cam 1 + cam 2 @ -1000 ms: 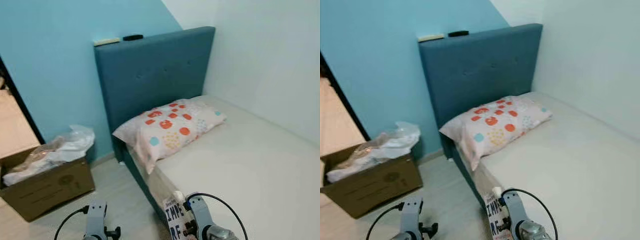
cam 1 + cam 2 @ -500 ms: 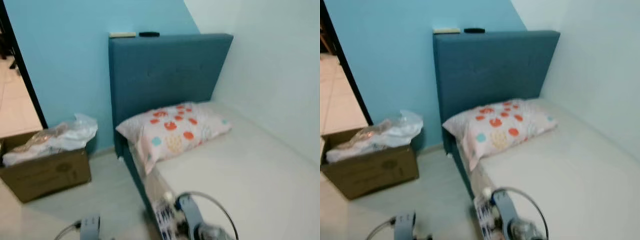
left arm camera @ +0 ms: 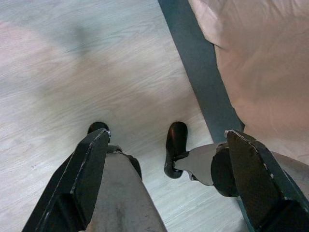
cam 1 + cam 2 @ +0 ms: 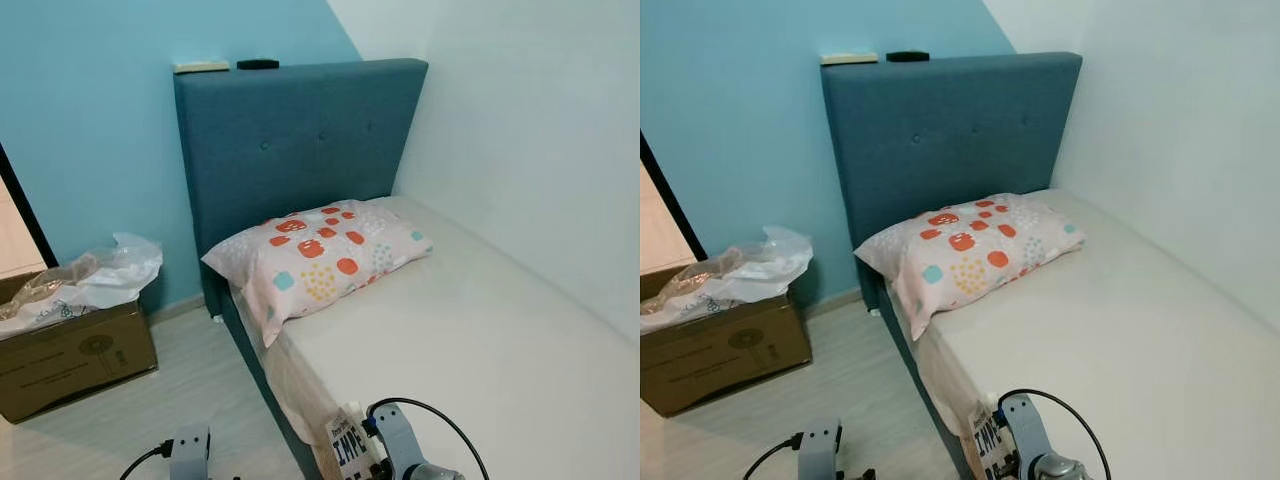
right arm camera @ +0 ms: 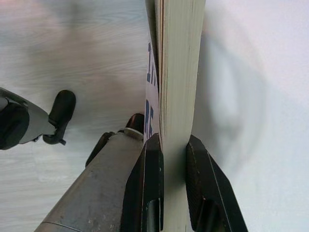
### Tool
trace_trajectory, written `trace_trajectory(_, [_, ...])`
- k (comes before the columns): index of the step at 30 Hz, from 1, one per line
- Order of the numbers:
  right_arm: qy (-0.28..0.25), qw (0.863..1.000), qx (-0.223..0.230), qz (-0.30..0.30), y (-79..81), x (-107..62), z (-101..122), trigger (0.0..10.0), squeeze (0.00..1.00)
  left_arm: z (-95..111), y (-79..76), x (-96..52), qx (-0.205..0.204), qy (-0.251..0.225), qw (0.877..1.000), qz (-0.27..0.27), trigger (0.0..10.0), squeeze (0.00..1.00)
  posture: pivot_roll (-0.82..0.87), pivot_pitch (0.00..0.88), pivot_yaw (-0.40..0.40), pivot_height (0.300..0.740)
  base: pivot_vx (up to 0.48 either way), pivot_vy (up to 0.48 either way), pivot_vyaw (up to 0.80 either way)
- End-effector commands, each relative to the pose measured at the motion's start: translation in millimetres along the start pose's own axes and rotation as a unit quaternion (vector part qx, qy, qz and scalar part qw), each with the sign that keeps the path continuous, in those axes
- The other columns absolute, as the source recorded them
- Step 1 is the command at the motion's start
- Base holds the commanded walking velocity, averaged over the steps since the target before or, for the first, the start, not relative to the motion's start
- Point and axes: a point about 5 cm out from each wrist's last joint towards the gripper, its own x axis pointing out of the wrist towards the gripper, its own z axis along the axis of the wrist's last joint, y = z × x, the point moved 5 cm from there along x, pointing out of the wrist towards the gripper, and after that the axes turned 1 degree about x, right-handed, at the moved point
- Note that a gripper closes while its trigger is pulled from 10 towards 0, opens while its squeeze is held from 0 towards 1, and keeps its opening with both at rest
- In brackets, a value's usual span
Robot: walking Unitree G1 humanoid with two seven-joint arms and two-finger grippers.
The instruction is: Clean up the room
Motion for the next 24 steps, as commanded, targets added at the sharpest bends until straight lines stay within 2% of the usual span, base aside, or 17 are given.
trace_trajectory(1, [-0.02, 1.0, 0.007, -0.001, -2.2, -0.5, 7.9, 10.0, 0.0, 2.3, 1.2, 0.2, 0.005, -0.002, 1.0, -0.002, 10.0, 0.0, 0.04, 0.0, -0.11, 0.74, 0.307, 0.0, 0.0])
trace_trajectory(5, [-0.022, 1.0, 0.01, 0.001, -2.7, -0.9, 8.0, 10.0, 0.0, 1.4, 1.0, 0.0, 0.007, -0.001, 1.0, -0.003, 10.0, 0.0, 0.04, 0.0, -0.109, 0.74, 0.311, 0.0, 0.0])
trace_trajectory(14, [-0.024, 1.0, 0.016, -0.011, -8.0, -2.2, 5.9, 10.0, 0.0, -2.0, -0.1, -0.5, 0.011, 0.004, 1.0, -0.006, 10.0, 0.0, 0.03, 0.0, -0.108, 0.74, 0.335, 0.0, 0.78])
trace_trajectory(24, [-0.011, 0.999, 0.01, -0.029, -12.4, -3.1, -2.0, 10.0, 0.0, -8.2, 0.5, -1.8, 0.016, 0.01, 1.0, -0.008, 10.0, 0.0, 0.03, 0.0, -0.108, 0.74, 0.34, 0.0, 0.0])
